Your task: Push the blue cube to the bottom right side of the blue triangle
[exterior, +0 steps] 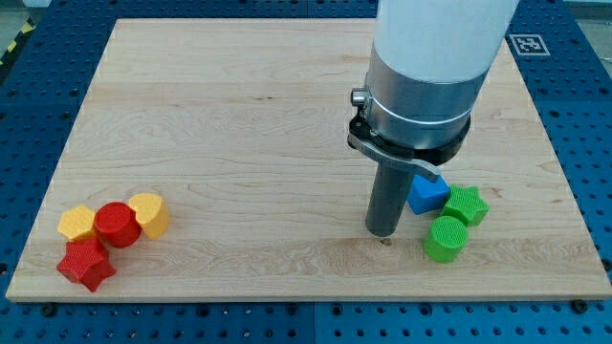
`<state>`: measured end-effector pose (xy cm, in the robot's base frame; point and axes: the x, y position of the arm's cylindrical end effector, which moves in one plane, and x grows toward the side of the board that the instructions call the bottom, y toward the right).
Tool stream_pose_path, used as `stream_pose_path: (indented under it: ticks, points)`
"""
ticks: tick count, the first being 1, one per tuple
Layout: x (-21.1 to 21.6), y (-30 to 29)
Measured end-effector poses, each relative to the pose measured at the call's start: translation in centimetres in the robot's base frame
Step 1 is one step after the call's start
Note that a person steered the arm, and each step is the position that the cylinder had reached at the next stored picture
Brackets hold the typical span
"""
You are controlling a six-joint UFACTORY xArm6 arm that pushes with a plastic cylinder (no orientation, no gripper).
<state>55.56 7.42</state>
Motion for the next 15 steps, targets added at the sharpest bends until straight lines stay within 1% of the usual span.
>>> stream_pose_path:
  ticks: [1, 2, 3, 4, 5, 7, 8, 9, 10, 12, 14, 15]
  points:
    - [2.4, 0.7]
    - [2.3, 1.8]
    - [-0.2, 2.0]
    - [-2.3, 3.4]
    - [-2.3, 6.3]
    - [-2.8, 7.8]
    - [-3.0, 9.5]
    - [-4.3, 10.1]
    - [-6.1, 10.1]
    - [-6.5, 10.2]
    - [-8.7, 10.1]
    - [-8.7, 10.1]
